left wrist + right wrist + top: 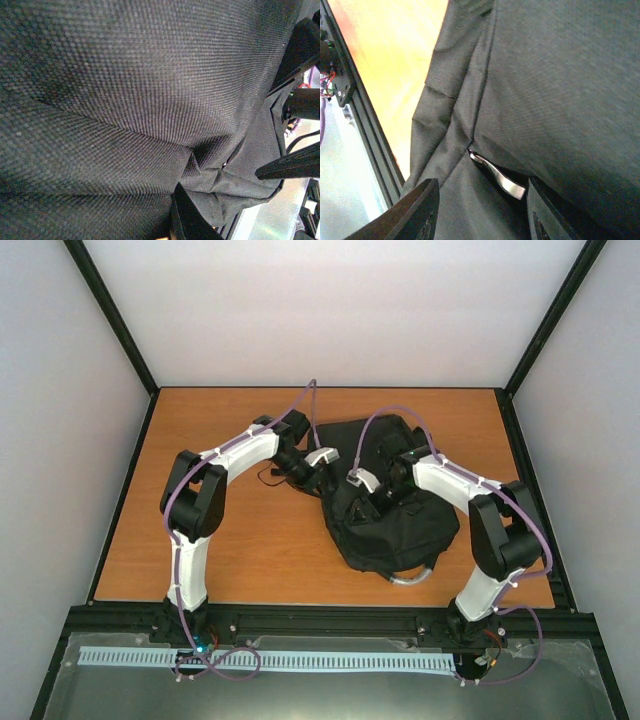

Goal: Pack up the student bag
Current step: Zip the student bag at the center of the board.

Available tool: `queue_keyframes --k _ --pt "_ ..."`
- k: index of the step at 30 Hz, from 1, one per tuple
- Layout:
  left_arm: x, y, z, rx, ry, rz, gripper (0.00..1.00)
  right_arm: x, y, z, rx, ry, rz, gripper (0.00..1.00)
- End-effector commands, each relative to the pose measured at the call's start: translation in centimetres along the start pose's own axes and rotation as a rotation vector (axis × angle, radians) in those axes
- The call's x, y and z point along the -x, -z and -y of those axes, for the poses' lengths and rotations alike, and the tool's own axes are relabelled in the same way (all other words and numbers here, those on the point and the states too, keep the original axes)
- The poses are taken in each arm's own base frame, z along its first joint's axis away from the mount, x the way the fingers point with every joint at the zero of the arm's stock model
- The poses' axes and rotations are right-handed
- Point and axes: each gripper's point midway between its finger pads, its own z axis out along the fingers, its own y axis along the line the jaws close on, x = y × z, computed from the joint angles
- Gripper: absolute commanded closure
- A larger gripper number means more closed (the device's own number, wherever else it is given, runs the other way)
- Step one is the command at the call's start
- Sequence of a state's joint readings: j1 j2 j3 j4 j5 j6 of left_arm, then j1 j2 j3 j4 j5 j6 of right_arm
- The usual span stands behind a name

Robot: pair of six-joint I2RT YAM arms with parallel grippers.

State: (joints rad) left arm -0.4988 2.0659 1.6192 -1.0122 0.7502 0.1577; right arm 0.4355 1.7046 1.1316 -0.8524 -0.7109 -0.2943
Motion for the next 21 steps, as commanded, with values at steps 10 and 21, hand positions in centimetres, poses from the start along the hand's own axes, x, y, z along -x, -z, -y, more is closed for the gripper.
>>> queue_keyframes --k 10,21 --pt "1.9 1.9 1.2 0.001 -0.087 0.087 0.99 2.9 0.0 -4.2 0.212 0.051 0.072 0.64" --pt "2.0 1.9 1.1 0.004 -0.086 0.088 0.99 1.6 -0.9 -1.2 0.051 0.014 0.023 0.75"
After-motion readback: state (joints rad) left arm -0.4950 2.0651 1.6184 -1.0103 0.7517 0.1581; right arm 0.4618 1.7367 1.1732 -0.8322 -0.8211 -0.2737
